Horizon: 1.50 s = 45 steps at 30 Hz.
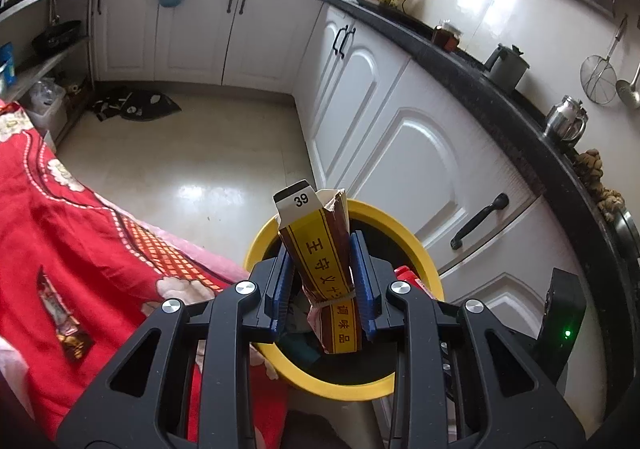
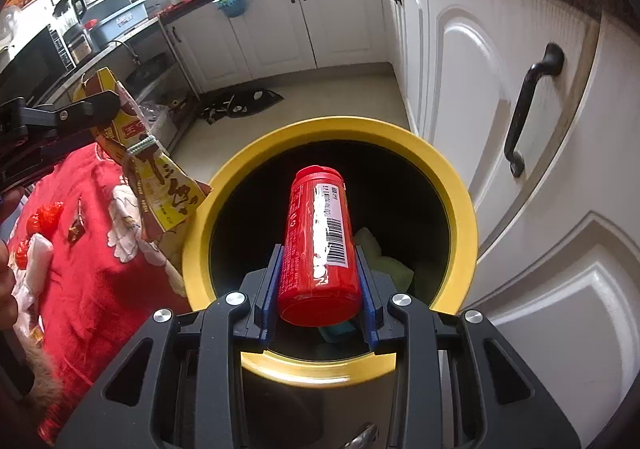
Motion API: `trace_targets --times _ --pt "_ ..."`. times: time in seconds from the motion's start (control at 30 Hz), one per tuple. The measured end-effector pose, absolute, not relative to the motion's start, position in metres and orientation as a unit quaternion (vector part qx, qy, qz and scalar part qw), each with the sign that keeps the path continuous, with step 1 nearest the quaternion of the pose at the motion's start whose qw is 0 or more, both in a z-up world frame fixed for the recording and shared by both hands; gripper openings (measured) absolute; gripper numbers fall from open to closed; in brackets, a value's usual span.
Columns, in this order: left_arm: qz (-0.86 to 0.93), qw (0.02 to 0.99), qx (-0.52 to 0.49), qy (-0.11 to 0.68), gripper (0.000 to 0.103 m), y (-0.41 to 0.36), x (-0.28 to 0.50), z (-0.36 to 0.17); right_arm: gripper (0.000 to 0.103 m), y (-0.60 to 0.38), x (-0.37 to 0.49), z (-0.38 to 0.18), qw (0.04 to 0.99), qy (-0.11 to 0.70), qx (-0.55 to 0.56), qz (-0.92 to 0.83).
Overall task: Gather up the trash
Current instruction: 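Carry the yellow box and red can over the bin and open both tools, then move both tools back toward the red wrappers and white bag on the bed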
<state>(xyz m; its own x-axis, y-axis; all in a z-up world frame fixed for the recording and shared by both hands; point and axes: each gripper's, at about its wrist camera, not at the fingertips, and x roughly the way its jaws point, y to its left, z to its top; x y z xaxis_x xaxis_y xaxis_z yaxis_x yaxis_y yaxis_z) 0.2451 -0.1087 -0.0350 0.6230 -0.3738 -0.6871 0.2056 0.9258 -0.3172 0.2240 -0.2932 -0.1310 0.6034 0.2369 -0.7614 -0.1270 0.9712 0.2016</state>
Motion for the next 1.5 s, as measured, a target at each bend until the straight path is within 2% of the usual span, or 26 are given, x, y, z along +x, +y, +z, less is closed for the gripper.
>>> trace_targets --times 0.17,0.23,0.27,0.37,0.43,0.5,0.6,1.17,1.5 --pt "-0.164 0.892 -0.108 0.407 0.022 -0.113 0.252 -0.040 0.032 -0.294 0.227 -0.134 0.892 0.437 0.067 0.097" --pt "-0.166 0.891 -0.110 0.408 0.037 -0.114 0.252 -0.042 0.038 -0.294 0.229 -0.135 0.891 0.439 0.067 0.097" --pt "-0.165 0.891 -0.111 0.408 0.050 -0.114 0.252 -0.042 0.042 -0.294 0.229 -0.135 0.891 0.439 0.067 0.096" --pt "-0.162 0.892 -0.108 0.408 0.059 -0.112 0.251 -0.040 0.050 -0.296 0.230 -0.133 0.892 0.438 0.064 0.092" --pt "-0.157 0.894 -0.106 0.407 0.068 -0.111 0.250 -0.038 0.053 -0.296 0.230 -0.132 0.893 0.436 0.065 0.090" --pt "-0.152 0.895 -0.108 0.405 0.081 -0.107 0.248 -0.035 0.059 -0.296 0.229 -0.129 0.895 0.433 0.066 0.086" --pt "-0.143 0.899 -0.108 0.400 0.092 -0.098 0.243 -0.028 0.063 -0.295 0.227 -0.124 0.898 0.426 0.068 0.087" --pt "-0.090 0.918 -0.132 0.364 0.092 -0.034 0.200 0.004 0.072 -0.254 0.213 -0.082 0.912 0.385 0.052 0.131" --pt "-0.038 0.931 -0.130 0.340 0.092 0.005 0.172 0.012 0.072 -0.221 0.200 -0.059 0.916 0.364 0.037 0.165"
